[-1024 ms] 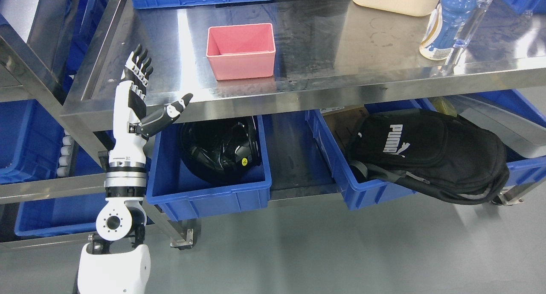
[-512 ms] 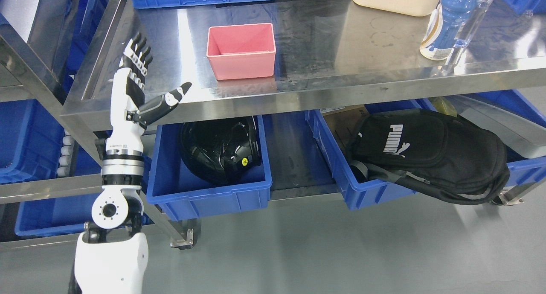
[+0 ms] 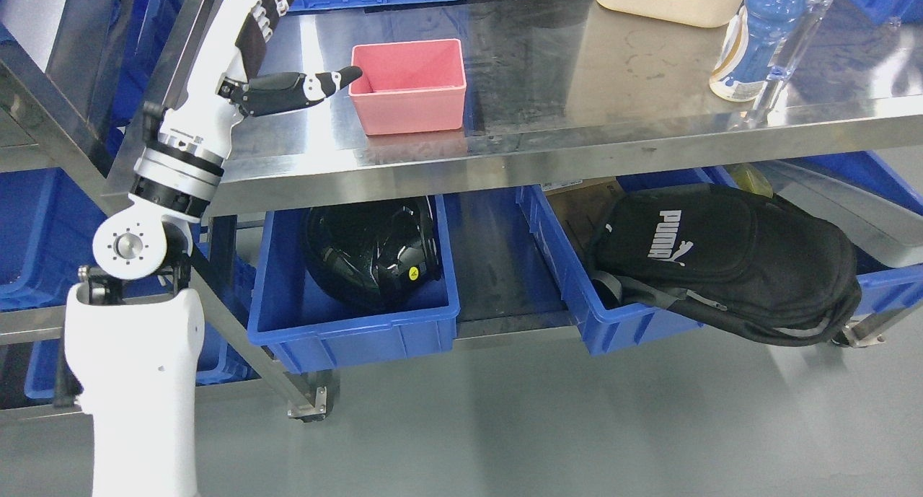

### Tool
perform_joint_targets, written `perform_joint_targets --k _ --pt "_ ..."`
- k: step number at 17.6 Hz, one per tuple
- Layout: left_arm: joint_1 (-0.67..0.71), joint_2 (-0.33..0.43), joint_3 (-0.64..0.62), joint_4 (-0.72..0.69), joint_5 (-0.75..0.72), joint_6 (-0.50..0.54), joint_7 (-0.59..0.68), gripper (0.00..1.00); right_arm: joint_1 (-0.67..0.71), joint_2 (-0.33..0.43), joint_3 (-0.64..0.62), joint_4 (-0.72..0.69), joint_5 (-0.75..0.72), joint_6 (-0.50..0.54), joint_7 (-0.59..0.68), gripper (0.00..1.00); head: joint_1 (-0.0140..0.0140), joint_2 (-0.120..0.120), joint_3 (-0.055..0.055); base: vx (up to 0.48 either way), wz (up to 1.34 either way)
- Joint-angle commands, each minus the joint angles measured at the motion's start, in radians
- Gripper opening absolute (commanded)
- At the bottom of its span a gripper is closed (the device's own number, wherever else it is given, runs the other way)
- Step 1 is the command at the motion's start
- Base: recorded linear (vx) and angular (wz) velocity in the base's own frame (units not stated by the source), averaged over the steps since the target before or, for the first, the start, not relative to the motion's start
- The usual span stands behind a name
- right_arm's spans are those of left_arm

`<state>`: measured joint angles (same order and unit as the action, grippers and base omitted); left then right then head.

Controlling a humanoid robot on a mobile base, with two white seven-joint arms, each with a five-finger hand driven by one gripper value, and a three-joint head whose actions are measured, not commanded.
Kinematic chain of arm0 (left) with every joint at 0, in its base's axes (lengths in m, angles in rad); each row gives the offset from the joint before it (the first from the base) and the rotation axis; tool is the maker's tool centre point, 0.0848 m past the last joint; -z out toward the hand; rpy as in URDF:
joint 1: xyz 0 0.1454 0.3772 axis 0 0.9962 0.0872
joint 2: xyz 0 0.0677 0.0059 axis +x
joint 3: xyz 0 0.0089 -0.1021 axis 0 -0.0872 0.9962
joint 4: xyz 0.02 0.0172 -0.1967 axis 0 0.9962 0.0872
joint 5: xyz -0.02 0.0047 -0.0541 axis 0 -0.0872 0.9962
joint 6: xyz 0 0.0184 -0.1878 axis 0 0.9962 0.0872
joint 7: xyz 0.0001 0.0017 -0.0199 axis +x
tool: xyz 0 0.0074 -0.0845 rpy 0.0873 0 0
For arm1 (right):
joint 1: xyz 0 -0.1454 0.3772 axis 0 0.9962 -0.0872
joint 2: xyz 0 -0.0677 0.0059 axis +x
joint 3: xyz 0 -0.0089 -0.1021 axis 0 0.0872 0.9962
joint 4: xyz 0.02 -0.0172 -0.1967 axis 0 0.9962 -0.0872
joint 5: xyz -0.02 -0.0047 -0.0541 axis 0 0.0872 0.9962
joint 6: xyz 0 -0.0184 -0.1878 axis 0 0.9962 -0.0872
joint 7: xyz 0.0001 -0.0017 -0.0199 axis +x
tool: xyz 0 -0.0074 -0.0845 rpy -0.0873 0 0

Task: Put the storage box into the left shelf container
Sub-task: 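Reach the left hand over the pink box and lower fingers inside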

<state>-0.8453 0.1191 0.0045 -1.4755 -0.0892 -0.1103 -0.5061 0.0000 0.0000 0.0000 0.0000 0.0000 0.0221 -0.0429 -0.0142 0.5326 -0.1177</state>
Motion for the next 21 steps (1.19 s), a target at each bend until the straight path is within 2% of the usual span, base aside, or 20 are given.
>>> perform_joint_targets --k 1,3,7,11,13,16,21 --pt "-0.197 0.119 -0.154 0.200 -0.184 -0.018 -0.142 0.98 0.012 -0.017 -0.005 -0.017 0.002 -0.001 0.000 1.00 0.0000 0.000 0.000 0.000 0.00" --pt "-0.268 0.113 -0.205 0.283 -0.256 -0.090 -0.152 0.97 0.012 -0.017 -0.005 -0.017 0.002 -0.001 0.000 1.00 0.0000 0.000 0.000 0.000 0.00" --pt "-0.287 0.070 -0.224 0.342 -0.415 -0.100 -0.172 0.97 0.012 -0.017 -0.005 -0.017 0.002 -0.001 0.000 1.00 0.0000 0.000 0.000 0.000 0.00" --pt "-0.301 0.056 -0.215 0.343 -0.422 -0.089 -0.391 0.93 0.012 -0.017 -0.005 -0.017 0.002 -0.001 0.000 1.00 0.0000 0.000 0.000 0.000 0.00" --pt "-0.301 0.045 -0.218 0.356 -0.423 -0.063 -0.393 0.93 0.012 -0.017 -0.005 -0.017 0.002 -0.001 0.000 1.00 0.0000 0.000 0.000 0.000 0.00" --pt "-0.305 0.019 -0.213 0.363 -0.423 0.053 -0.393 0.93 0.012 -0.017 -0.005 -0.017 0.002 -0.001 0.000 1.00 0.0000 0.000 0.000 0.000 0.00" --pt "-0.305 -0.012 -0.227 0.408 -0.423 0.057 -0.393 0.90 0.012 -0.017 -0.005 -0.017 0.002 -0.001 0.000 1.00 0.0000 0.000 0.000 0.000 0.00"
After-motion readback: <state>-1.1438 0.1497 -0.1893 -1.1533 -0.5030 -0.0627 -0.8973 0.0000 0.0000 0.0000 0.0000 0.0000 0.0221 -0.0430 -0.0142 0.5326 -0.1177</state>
